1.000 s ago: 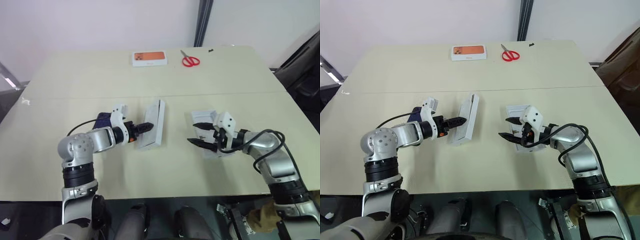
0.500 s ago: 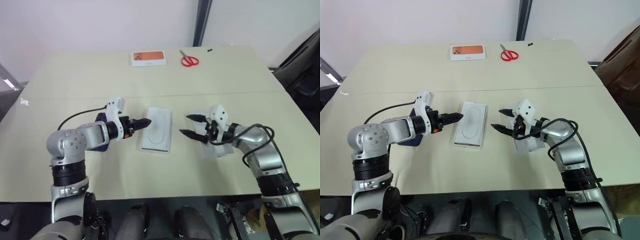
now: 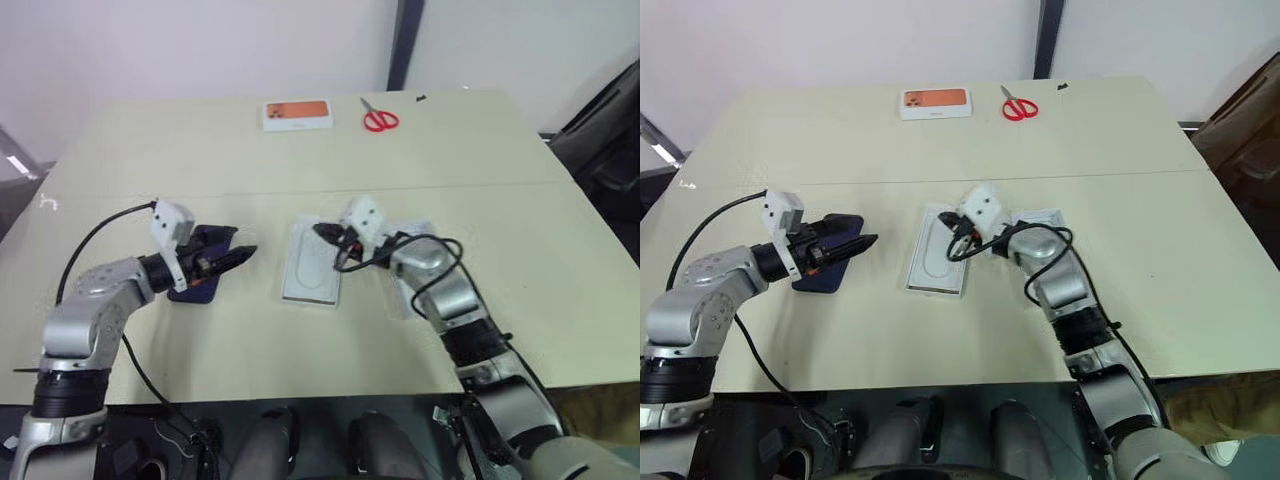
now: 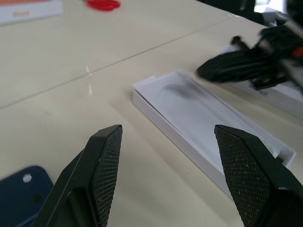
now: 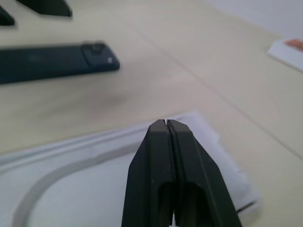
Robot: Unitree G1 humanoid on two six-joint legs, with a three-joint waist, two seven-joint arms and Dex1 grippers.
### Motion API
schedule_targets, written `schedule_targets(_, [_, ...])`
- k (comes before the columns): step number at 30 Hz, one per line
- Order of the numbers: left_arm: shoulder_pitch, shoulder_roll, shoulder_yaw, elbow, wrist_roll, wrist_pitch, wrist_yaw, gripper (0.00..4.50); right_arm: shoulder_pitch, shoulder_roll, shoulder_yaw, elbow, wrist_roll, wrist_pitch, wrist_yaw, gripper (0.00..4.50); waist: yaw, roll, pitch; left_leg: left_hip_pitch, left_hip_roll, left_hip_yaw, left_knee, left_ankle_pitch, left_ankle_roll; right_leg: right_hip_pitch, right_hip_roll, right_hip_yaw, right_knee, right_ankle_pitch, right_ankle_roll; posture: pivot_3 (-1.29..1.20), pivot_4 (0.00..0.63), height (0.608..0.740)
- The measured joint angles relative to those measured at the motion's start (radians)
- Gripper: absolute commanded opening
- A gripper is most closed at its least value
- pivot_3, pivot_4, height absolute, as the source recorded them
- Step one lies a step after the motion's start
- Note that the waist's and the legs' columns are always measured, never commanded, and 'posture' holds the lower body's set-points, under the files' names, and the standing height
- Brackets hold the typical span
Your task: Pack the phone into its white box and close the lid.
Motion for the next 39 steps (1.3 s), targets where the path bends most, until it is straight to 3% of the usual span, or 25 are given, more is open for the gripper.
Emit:
schedule_targets(4, [0.032,-0.006,-0.001,0.014,0.047,-0.115,-0.018,3.29,-0.058,-0.007,0.047,0.107,-0.097,-0.036,-0.027,0.07,-0.001,0.000,0.000,0.000,0.000,0.000,0.000,0.000,0.000,0.000,0.000,0.000,0.001,0.000,0.000,0.00,0.150,0.740])
schedule_targets(8, [0.062,-0.015,-0.011,0.011,0.084,-0.160,-0.008,3.29,-0.059,-0.020,0.115,0.125,-0.149,-0.054,0.038,0.07,-0.002,0.000,0.000,0.000,0.000,0.000,0.000,-0.001,0.002,0.000,0.000,0.000,0.001,0.000,0.000,0.00,0.150,0.740])
schedule_targets(26, [0.030,-0.042,-0.040,0.008,0.124,-0.190,0.064,3.29,0.017,-0.077,0.169,-0.109,-0.111,0.115,0.293,0.07,0.000,0.000,0.000,0.001,0.000,-0.001,0.000,-0.002,0.006,0.000,0.000,0.000,0.002,0.000,0.000,0.00,0.150,0.740])
schedule_targets(39, [0.017,-0.052,-0.040,0.035,0.134,-0.204,0.087,3.29,-0.016,-0.021,0.123,-0.067,-0.087,0.063,0.214,0.07,-0.002,0.000,0.000,0.001,0.000,-0.001,0.001,-0.002,0.006,0.000,0.001,0.000,0.002,0.001,0.000,0.00,0.150,0.740])
